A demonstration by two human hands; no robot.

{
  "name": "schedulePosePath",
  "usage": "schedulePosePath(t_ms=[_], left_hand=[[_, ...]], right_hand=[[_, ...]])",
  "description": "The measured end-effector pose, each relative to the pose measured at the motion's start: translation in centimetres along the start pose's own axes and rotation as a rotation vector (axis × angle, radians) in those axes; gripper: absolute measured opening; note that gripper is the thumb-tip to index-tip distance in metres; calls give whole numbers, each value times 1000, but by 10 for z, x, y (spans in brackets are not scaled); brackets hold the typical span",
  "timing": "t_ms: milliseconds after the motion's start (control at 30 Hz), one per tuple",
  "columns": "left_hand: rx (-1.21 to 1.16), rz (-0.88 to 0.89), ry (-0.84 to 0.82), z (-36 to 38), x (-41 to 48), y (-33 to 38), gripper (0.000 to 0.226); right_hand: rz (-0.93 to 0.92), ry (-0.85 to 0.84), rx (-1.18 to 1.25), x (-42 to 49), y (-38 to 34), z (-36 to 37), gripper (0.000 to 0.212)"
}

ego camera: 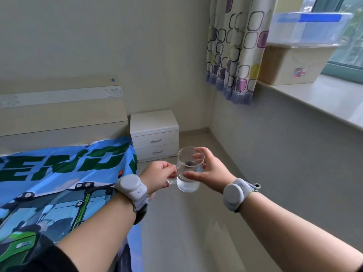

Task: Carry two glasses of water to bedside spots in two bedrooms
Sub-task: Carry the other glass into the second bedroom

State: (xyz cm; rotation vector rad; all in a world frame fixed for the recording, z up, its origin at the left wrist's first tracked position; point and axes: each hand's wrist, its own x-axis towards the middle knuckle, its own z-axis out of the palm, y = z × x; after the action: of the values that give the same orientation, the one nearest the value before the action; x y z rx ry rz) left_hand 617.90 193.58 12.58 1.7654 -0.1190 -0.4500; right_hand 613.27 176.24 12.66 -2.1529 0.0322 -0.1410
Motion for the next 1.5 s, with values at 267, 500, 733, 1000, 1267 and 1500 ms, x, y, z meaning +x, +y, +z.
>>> schedulePosePath(t_ms=[267, 500, 733, 1000, 1267, 1500], left_hand=[[1, -19, 116, 4, 104, 44, 12], [-1, -6, 185, -7, 167, 61, 16], [-46, 6, 196, -53, 238, 59, 12], [-76, 13, 144, -142, 337, 59, 12], [-65, -1, 117, -206, 419, 67, 10], [-120, -72, 152, -229, 493, 68, 11]], right_hand=[[-81, -75, 26, 127, 20, -34, 79], [-122, -118, 29, 205, 29, -40, 80], [-121, -154, 14, 287, 23, -14, 81], [-111, -119, -17, 393, 0, 36, 79], [-88, -77, 4, 484, -12, 75, 80], [-95, -115, 2, 568, 4, 93, 81]])
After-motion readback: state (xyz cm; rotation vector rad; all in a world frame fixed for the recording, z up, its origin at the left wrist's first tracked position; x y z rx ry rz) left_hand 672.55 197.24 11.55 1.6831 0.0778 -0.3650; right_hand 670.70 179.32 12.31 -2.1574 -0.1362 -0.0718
